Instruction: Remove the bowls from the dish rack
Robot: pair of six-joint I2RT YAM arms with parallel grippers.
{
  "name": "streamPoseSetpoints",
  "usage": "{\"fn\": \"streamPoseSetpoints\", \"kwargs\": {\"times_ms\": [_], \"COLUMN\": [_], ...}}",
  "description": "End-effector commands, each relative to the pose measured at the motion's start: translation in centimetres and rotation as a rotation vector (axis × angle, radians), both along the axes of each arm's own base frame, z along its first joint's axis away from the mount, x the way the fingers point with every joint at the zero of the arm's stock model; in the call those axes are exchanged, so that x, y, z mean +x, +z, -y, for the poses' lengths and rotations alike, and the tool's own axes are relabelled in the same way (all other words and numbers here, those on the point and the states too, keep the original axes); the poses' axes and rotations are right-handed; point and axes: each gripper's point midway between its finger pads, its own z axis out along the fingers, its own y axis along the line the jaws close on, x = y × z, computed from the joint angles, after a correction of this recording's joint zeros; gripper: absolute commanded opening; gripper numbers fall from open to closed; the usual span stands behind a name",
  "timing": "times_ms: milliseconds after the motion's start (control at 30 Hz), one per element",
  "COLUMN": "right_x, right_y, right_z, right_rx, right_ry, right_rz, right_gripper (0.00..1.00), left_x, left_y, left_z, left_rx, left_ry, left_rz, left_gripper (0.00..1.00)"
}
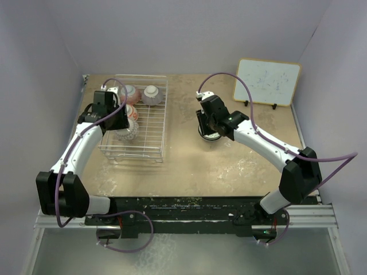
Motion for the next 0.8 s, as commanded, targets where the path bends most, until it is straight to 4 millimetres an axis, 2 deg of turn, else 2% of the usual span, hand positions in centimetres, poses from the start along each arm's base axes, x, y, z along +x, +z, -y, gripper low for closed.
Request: {"fn": "streamPoseSetpoints", "kwargs": {"times_ms": [0, 133, 200, 300, 367, 400, 533, 667, 767], "right_x": [0.9, 1.5, 0.8, 0.9, 0.8, 0.7, -0.1, -0.5, -0.2], "right_y": [3.9, 7.7, 9.9, 12.3, 13.0, 13.1, 14.0, 15.2, 15.4], "right_z": [-1.6, -4.7, -7.2, -9.7, -11.2, -12.0, -15.1, -17.2, -18.0], "right_rx": [0.108, 0.281, 0.439, 0.624, 0.73, 0.781, 0.949, 1.116, 1.194], "right_ry": [0.039, 0.114, 0.171, 0.189, 0.208, 0.223, 0.329, 0.399, 0.418], "right_rz": [0.101, 0.174, 0.179, 0.194, 0.179, 0.161, 0.096, 0.054, 0.045], "right_gripper": [0.37, 0.38, 0.4, 0.47, 0.6, 0.64, 0.69, 0.74, 0.8], "left_x": [2.6, 3.4, 3.7, 3.9, 4.0, 3.9, 3.6, 3.4, 3.2], "left_y": [5.9, 7.3, 7.8, 8.2, 7.9, 7.7, 7.8, 8.4, 8.5], "left_z": [1.1, 2.6, 3.5, 4.6, 4.9, 4.9, 5.2, 6.0, 7.0], "left_rx": [-0.064, -0.136, -0.18, -0.224, -0.241, -0.25, -0.32, -0.437, -0.523], "left_ry": [-0.018, -0.065, -0.099, -0.156, -0.174, -0.178, -0.196, -0.236, -0.276], "left_rz": [0.218, 0.271, 0.291, 0.313, 0.317, 0.315, 0.333, 0.347, 0.339], "left_gripper": [0.0, 0.0, 0.0, 0.0, 0.0, 0.0, 0.0, 0.0, 0.0]}}
